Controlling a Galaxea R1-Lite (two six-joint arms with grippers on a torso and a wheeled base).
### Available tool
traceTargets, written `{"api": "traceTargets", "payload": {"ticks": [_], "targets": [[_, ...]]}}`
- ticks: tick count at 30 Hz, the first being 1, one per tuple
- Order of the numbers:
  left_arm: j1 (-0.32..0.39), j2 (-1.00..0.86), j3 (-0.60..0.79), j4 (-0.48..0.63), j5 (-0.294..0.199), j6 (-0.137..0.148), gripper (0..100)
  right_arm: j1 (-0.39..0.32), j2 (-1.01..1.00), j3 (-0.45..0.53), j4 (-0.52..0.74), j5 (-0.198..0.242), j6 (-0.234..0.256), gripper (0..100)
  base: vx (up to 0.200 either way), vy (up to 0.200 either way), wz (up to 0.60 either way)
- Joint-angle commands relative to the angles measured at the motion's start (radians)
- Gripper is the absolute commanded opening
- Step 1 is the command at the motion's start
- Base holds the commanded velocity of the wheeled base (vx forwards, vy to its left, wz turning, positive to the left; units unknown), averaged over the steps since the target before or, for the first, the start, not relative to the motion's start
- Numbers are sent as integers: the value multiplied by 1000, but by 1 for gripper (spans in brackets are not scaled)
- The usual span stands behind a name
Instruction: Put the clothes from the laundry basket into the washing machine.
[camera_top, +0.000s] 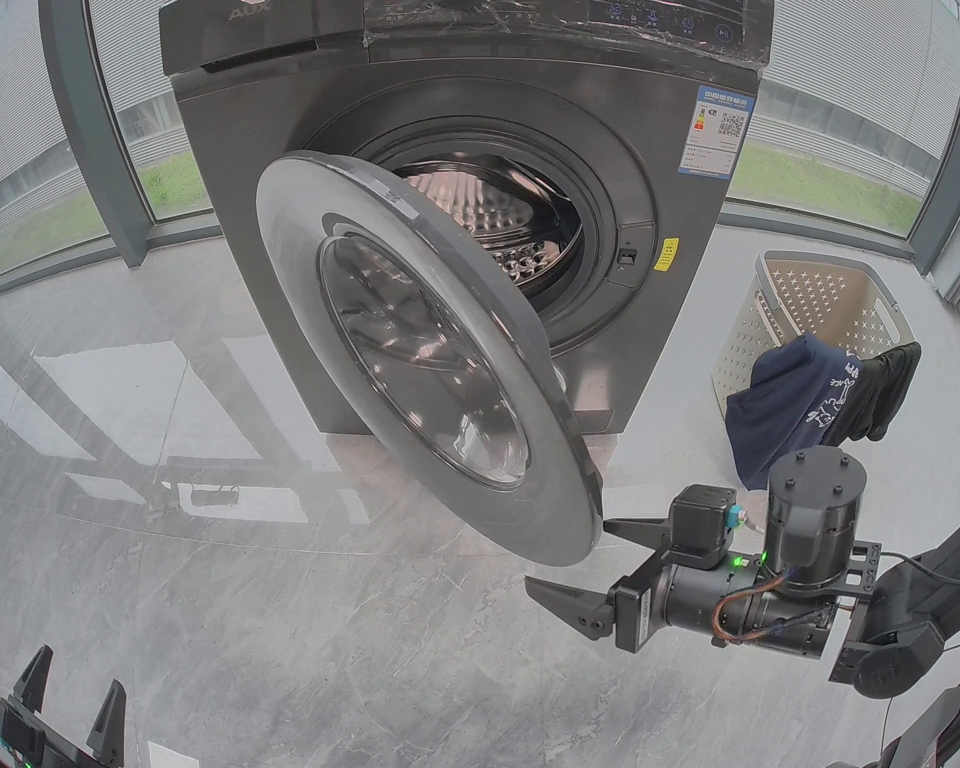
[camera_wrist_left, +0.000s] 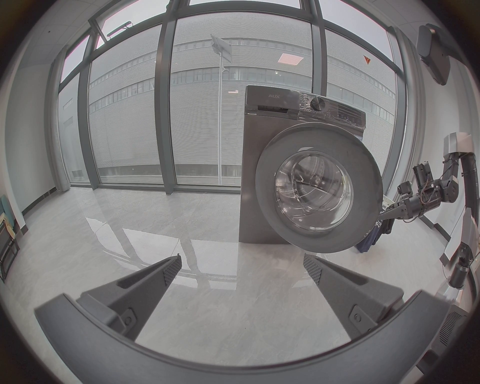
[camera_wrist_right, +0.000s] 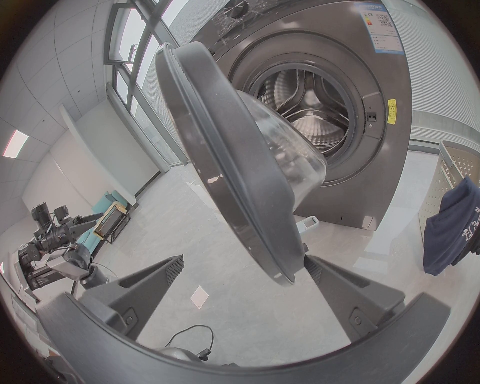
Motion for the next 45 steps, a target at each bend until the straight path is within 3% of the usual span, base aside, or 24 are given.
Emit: {"api": "traceTargets", "payload": {"ticks": [1,6,10,13,15,18,19,23,25,26,30,39,45], "targets": [[0,0,16,0,0,1,100,15,-43,51,-9,0,3,100,0,0,0],[0,0,16,0,0,1,100,-14,-109,172,1,-6,3,100,0,0,0],[0,0,16,0,0,1,100,-145,-107,269,-7,-1,-1,100,0,0,0],[0,0,16,0,0,1,100,-209,-107,252,-9,2,-3,100,0,0,0],[0,0,16,0,0,1,100,-263,-97,189,4,14,-4,100,0,0,0],[0,0,16,0,0,1,100,-289,-60,120,5,34,-6,100,0,0,0],[0,0,16,0,0,1,100,-293,-9,57,-2,31,-4,100,0,0,0],[0,0,16,0,0,-1,100,-293,80,-76,-4,26,-3,100,0,0,0],[0,0,16,0,0,-1,100,-293,80,-76,-4,26,-3,100,0,0,0],[0,0,16,0,0,-1,100,-286,117,-144,2,29,-1,100,0,0,0],[0,0,16,0,0,-1,100,-258,137,-136,-5,29,0,100,0,0,0],[0,0,16,0,0,1,100,-79,81,-55,-9,28,6,100,0,0,0],[0,0,16,0,0,1,100,-109,81,-66,-9,25,9,100,0,0,0]]}}
